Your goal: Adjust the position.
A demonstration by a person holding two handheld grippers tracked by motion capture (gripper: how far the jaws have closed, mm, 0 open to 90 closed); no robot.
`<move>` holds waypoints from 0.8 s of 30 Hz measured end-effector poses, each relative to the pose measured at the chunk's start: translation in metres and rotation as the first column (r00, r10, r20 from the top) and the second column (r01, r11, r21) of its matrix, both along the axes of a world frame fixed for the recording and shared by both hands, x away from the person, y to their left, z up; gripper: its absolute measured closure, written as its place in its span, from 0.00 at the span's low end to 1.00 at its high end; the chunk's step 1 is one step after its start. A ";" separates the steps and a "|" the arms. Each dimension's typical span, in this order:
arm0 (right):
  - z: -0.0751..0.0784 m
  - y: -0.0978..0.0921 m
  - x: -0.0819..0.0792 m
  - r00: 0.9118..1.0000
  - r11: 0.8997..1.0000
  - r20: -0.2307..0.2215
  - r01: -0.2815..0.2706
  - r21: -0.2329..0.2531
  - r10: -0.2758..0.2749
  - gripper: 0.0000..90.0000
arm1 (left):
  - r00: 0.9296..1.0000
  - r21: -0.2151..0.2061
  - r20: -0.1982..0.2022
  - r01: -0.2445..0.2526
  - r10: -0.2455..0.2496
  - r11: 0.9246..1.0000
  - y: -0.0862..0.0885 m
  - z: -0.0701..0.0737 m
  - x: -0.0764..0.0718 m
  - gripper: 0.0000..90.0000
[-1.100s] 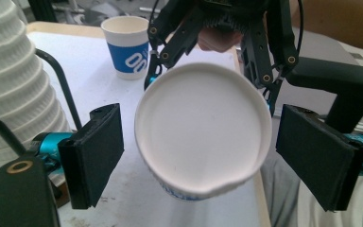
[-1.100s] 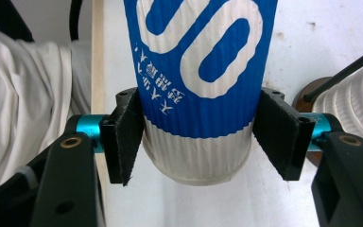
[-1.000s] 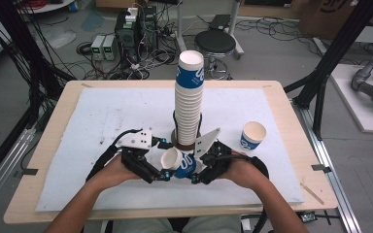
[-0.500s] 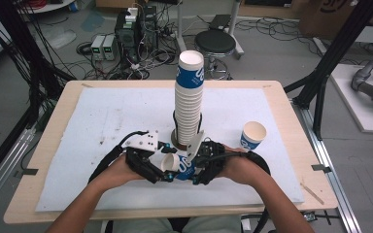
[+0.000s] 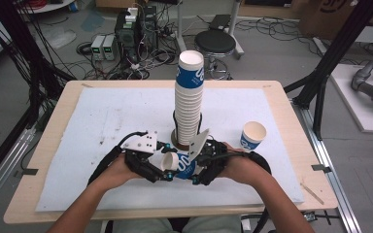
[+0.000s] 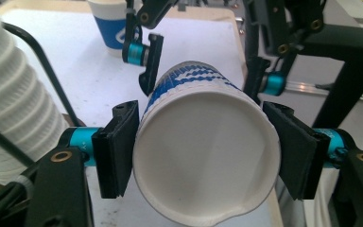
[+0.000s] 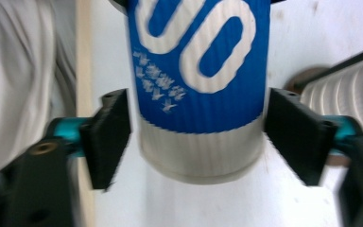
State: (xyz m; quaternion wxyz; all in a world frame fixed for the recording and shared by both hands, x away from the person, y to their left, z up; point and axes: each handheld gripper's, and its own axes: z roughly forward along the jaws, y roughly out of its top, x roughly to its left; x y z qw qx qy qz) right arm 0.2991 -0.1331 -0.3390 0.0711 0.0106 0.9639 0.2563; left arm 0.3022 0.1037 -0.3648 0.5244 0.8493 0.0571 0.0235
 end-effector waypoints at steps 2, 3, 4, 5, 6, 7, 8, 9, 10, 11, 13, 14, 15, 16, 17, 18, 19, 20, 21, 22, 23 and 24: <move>0.000 -0.007 0.001 1.000 0.997 -0.019 0.014 0.071 -0.013 0.23 | 1.000 -0.037 -0.011 -0.009 0.009 0.999 0.004 -0.002 0.000 0.34; 0.000 -0.012 0.001 1.000 0.993 -0.023 0.022 0.114 -0.019 0.23 | 1.000 -0.050 -0.009 -0.010 0.009 0.999 0.007 -0.003 0.001 0.34; 0.000 -0.016 0.001 0.999 0.987 -0.038 0.039 0.155 -0.033 0.23 | 1.000 -0.067 -0.016 -0.012 0.011 0.998 0.009 -0.004 0.001 0.34; 0.000 -0.016 0.001 0.999 0.987 -0.038 0.039 0.155 -0.033 0.23 | 1.000 -0.067 -0.016 -0.012 0.011 0.998 0.009 -0.004 0.001 0.34; -0.002 -0.027 0.001 0.998 0.965 -0.046 0.053 0.256 -0.042 0.23 | 1.000 -0.102 -0.020 -0.012 0.010 0.995 0.012 -0.006 0.001 0.34; -0.002 -0.031 0.001 0.998 0.956 -0.044 0.055 0.287 -0.044 0.23 | 1.000 -0.116 -0.019 -0.011 0.008 0.993 0.014 -0.007 0.001 0.34; -0.003 -0.035 0.000 0.997 0.942 -0.052 0.072 0.329 -0.058 0.23 | 1.000 -0.135 -0.022 -0.011 0.008 0.991 0.015 -0.008 0.001 0.34; -0.005 -0.040 0.000 0.996 0.927 -0.063 0.086 0.365 -0.067 0.23 | 1.000 -0.148 -0.021 -0.007 0.004 0.989 0.017 -0.009 0.001 0.34; -0.006 -0.044 0.001 0.995 0.913 -0.069 0.092 0.398 -0.071 0.23 | 1.000 -0.159 -0.020 -0.003 0.000 0.987 0.018 -0.010 0.000 0.34; -0.008 -0.048 0.001 0.993 0.896 -0.078 0.113 0.429 -0.088 0.23 | 1.000 -0.174 -0.018 -0.004 0.001 0.985 0.019 -0.010 0.000 0.34; -0.011 -0.056 0.001 0.990 0.856 -0.099 0.141 0.497 -0.106 0.23 | 1.000 -0.194 -0.014 -0.003 0.001 0.981 0.022 -0.011 0.000 0.34; -0.012 -0.059 0.001 0.988 0.839 -0.108 0.153 0.522 -0.112 0.22 | 1.000 -0.205 -0.012 -0.003 0.001 0.979 0.023 -0.012 0.000 0.34; -0.014 -0.062 0.000 0.987 0.825 -0.111 0.160 0.542 -0.119 0.22 | 1.000 -0.221 -0.009 -0.004 0.002 0.975 0.024 -0.012 0.000 0.34; -0.016 -0.063 0.000 0.986 0.816 -0.116 0.167 0.554 -0.124 0.22 | 1.000 -0.232 -0.008 -0.003 0.001 0.973 0.025 -0.012 0.000 0.34; -0.018 -0.065 -0.001 0.984 0.809 -0.121 0.174 0.562 -0.127 0.22 | 1.000 -0.241 -0.007 -0.003 0.001 0.970 0.025 -0.012 0.000 0.34; -0.020 -0.066 -0.001 0.984 0.805 -0.123 0.175 0.567 -0.127 0.22 | 1.000 -0.250 -0.008 -0.003 0.001 0.968 0.026 -0.012 0.000 0.34; -0.020 -0.066 -0.001 0.984 0.805 -0.123 0.175 0.567 -0.127 0.22 | 1.000 -0.250 -0.008 -0.003 0.001 0.968 0.026 -0.012 0.000 0.34; -0.024 -0.067 -0.003 0.984 0.797 -0.131 0.172 0.578 -0.117 0.22 | 1.000 -0.263 -0.009 0.003 -0.005 0.965 0.028 -0.012 0.000 0.34; -0.026 -0.068 -0.004 0.985 0.795 -0.133 0.168 0.583 -0.110 0.22 | 1.000 -0.269 -0.008 0.004 -0.006 0.963 0.028 -0.012 0.000 0.34; -0.028 -0.067 -0.004 0.986 0.791 -0.135 0.160 0.590 -0.098 0.22 | 1.000 -0.278 -0.009 0.008 -0.010 0.961 0.029 -0.013 0.000 0.34; -0.030 -0.067 -0.005 0.986 0.789 -0.138 0.156 0.595 -0.091 0.22 | 1.000 -0.286 -0.009 0.009 -0.012 0.958 0.029 -0.013 0.000 0.34; -0.032 -0.067 -0.006 0.987 0.786 -0.140 0.152 0.599 -0.084 0.22 | 1.000 -0.290 -0.005 0.014 -0.016 0.957 0.029 -0.013 -0.001 0.34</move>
